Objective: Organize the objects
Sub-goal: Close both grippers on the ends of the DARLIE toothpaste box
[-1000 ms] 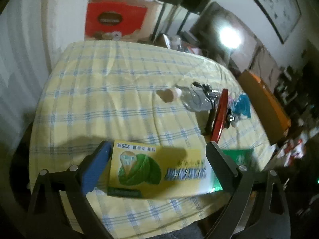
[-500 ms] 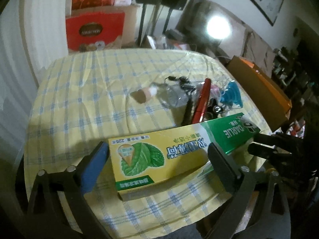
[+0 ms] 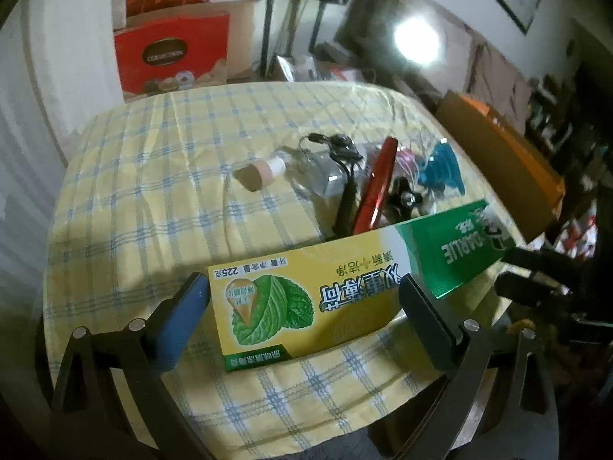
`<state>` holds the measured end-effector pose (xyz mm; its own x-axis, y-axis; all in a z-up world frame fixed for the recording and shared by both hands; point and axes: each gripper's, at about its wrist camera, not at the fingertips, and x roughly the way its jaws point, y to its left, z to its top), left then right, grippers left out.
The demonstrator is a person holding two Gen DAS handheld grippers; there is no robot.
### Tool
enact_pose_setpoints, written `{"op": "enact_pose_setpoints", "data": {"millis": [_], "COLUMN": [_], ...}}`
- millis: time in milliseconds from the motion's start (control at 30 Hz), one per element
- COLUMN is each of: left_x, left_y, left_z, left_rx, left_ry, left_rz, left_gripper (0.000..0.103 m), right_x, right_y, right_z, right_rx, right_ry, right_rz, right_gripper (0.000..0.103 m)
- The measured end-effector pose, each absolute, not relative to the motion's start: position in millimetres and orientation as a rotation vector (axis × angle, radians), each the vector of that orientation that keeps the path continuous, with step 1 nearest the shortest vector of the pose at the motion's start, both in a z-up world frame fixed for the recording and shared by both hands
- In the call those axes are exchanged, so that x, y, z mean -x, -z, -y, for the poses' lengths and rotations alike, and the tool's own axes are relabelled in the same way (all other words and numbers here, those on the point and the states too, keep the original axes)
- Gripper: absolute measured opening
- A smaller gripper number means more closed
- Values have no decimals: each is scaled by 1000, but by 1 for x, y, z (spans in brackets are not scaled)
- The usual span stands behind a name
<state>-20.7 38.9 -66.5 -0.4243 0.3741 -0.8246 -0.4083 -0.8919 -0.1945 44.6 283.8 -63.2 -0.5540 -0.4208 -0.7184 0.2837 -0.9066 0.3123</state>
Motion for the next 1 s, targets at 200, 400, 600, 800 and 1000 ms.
{"op": "enact_pose_setpoints", "data": {"millis": [200, 400, 600, 800, 1000], "left_x": [26, 31, 32, 31, 37], "left_y": [70, 70, 67, 69, 81], "left_z": [-35, -15, -14, -23, -19], "left_rx": [1463, 1562, 1549, 1536, 1585], "left_ry": [-2292, -2270, -2241, -2268, -2253], "left_rz": [-19, 128, 179, 155, 211], "left_gripper": [95, 95, 95, 95, 94], "right_x": [-41, -39, -34, -32, -20], "right_y": [68, 62, 63, 66, 65], "right_z": [-294, -310, -316, -302, -299], "right_rx": [-1300, -1326, -1381, -1382, -1394], "right_ry": [2425, 2442, 2457, 2435, 2414], "right_rz": [336, 395, 405, 361, 379], "right_gripper": [68, 68, 68, 68, 68]}}
